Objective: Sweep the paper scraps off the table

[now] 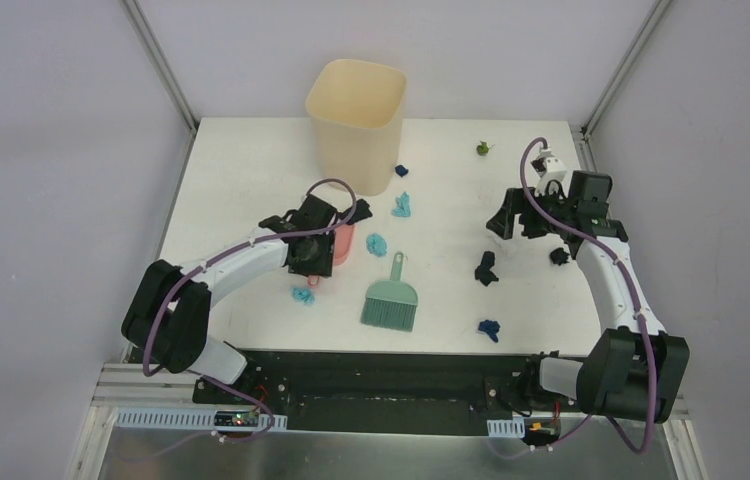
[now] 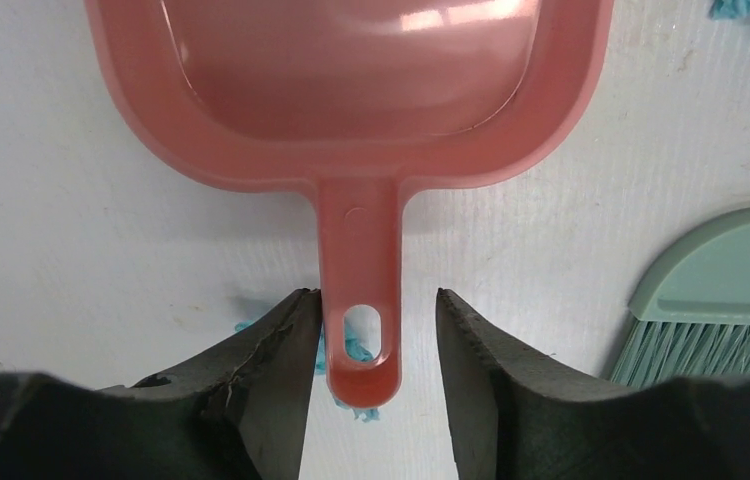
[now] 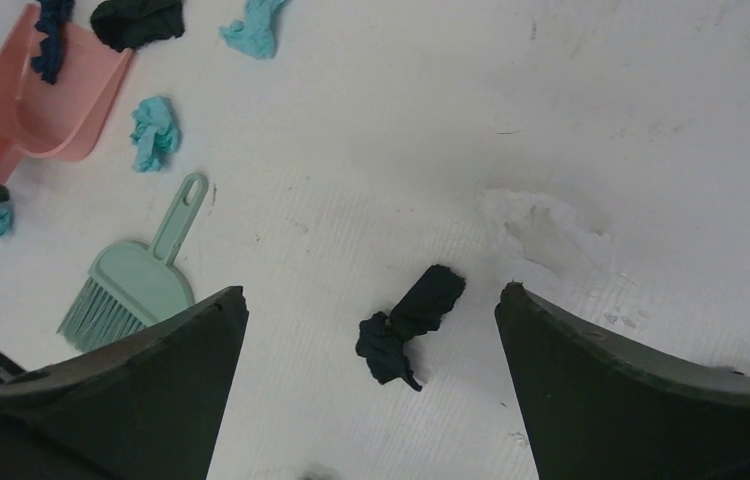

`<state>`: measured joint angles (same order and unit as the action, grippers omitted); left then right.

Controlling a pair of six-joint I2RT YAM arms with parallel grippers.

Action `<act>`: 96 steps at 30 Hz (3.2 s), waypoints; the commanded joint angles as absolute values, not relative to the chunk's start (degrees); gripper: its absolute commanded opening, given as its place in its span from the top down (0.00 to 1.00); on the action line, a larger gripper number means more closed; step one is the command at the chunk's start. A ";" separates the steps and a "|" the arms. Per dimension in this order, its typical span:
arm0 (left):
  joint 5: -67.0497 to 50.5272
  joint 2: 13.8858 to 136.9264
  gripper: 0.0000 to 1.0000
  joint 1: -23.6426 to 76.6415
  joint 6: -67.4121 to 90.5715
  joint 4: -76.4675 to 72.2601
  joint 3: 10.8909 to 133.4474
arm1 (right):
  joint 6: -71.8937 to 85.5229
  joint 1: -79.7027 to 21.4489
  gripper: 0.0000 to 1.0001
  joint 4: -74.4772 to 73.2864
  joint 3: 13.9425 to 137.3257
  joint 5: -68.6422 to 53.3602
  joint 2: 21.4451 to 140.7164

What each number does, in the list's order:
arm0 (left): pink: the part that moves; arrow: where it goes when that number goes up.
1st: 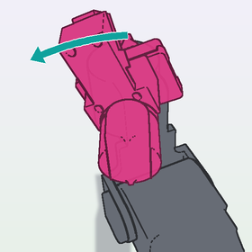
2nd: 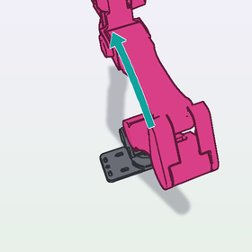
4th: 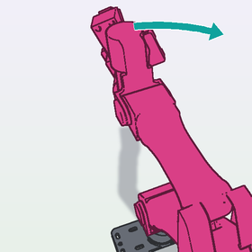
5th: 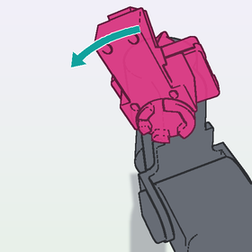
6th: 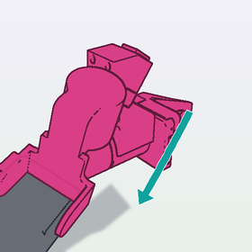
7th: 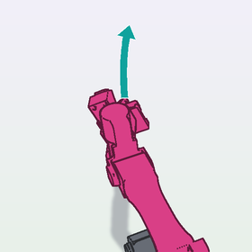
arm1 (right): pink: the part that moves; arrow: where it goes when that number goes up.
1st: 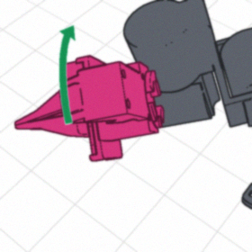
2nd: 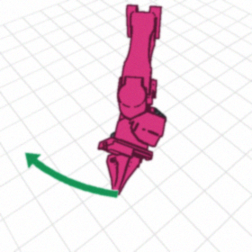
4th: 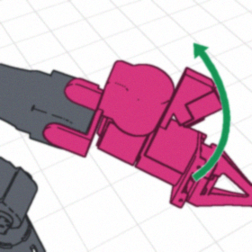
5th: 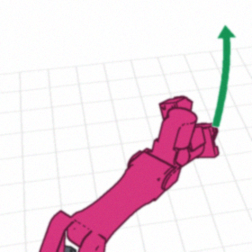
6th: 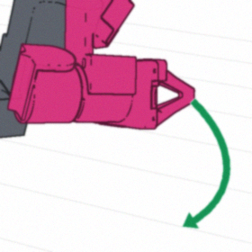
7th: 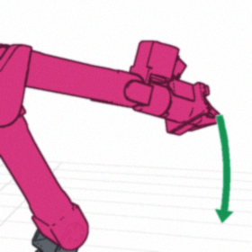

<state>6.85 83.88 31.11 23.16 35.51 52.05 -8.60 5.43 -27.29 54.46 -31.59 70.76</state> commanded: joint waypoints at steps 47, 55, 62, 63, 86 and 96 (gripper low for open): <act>10.39 90.27 1.00 58.08 4.68 13.44 56.43 | -11.14 -1.68 0.19 -34.07 60.08 -49.65 88.11; 5.98 87.41 1.00 58.89 2.77 6.87 52.93 | -7.35 -4.73 0.17 -35.34 62.10 -57.34 94.26; 8.63 88.60 1.00 59.43 5.78 10.17 55.44 | -7.67 -8.72 0.19 -35.77 62.62 -51.55 96.41; 11.01 89.04 1.00 59.49 8.44 13.18 56.48 | -7.67 -8.71 0.20 -35.97 62.86 -51.06 96.87; 15.87 111.47 0.54 59.99 33.46 27.83 76.86 | -2.55 1.59 0.30 -30.93 61.34 -47.34 89.03; 10.48 111.88 0.88 59.99 29.40 23.65 75.19 | -3.24 1.67 0.29 -31.21 61.16 -47.61 89.47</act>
<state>15.33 111.46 59.57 31.94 26.48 74.96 -3.05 1.78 -32.64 61.25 -46.83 91.07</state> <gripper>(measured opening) 0.255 0.709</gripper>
